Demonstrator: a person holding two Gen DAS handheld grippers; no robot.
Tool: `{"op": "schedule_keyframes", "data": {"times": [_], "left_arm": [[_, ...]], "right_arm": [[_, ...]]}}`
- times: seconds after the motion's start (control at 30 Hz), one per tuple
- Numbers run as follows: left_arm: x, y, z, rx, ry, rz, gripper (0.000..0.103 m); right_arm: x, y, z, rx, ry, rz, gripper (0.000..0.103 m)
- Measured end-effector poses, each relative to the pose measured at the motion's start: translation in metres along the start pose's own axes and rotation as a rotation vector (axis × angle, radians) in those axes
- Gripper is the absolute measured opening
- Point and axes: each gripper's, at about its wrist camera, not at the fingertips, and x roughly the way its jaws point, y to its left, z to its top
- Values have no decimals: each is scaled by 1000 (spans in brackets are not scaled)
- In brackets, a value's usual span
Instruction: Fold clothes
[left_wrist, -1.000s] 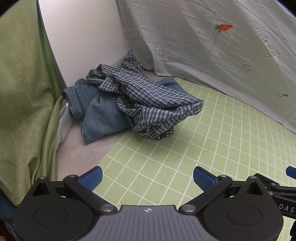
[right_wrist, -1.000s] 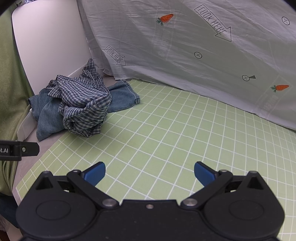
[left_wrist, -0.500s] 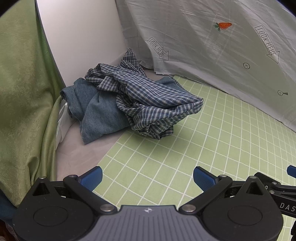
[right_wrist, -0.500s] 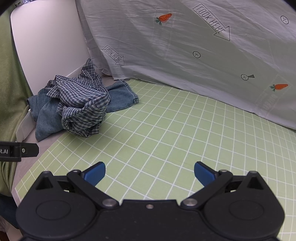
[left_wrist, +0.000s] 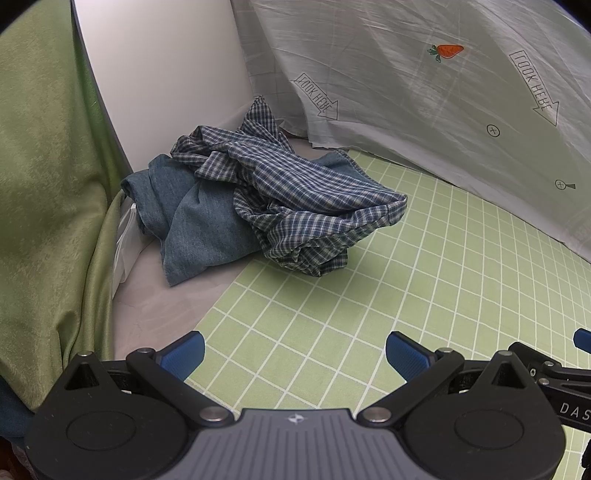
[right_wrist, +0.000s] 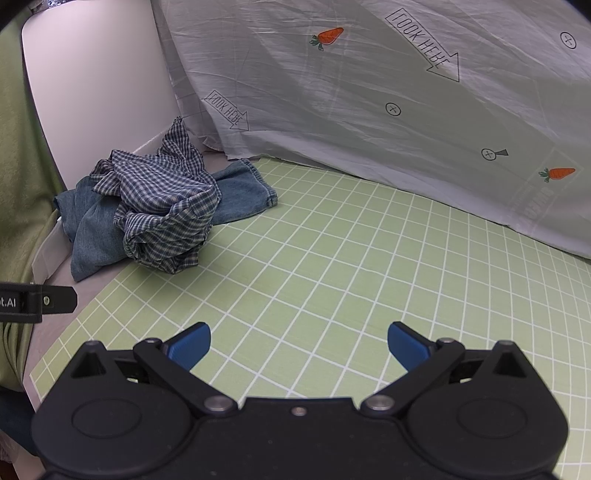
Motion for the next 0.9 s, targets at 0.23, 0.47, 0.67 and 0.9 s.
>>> {"op": "schedule_keyframes", "data": {"times": [0.23, 0.47, 0.67, 0.9], "left_arm": [[-1, -1, 0, 3, 1, -1, 103], [1, -3, 1, 7, 2, -5, 103], [3, -4, 2, 8, 11, -4, 103], [10, -2, 4, 4, 34, -3, 103]], "right_arm": [[0, -1, -1, 5, -3, -4, 103], [0, -1, -1, 4, -2, -10, 103], [1, -2, -1, 8, 4, -13, 103], [8, -1, 2, 8, 15, -17, 103]]}}
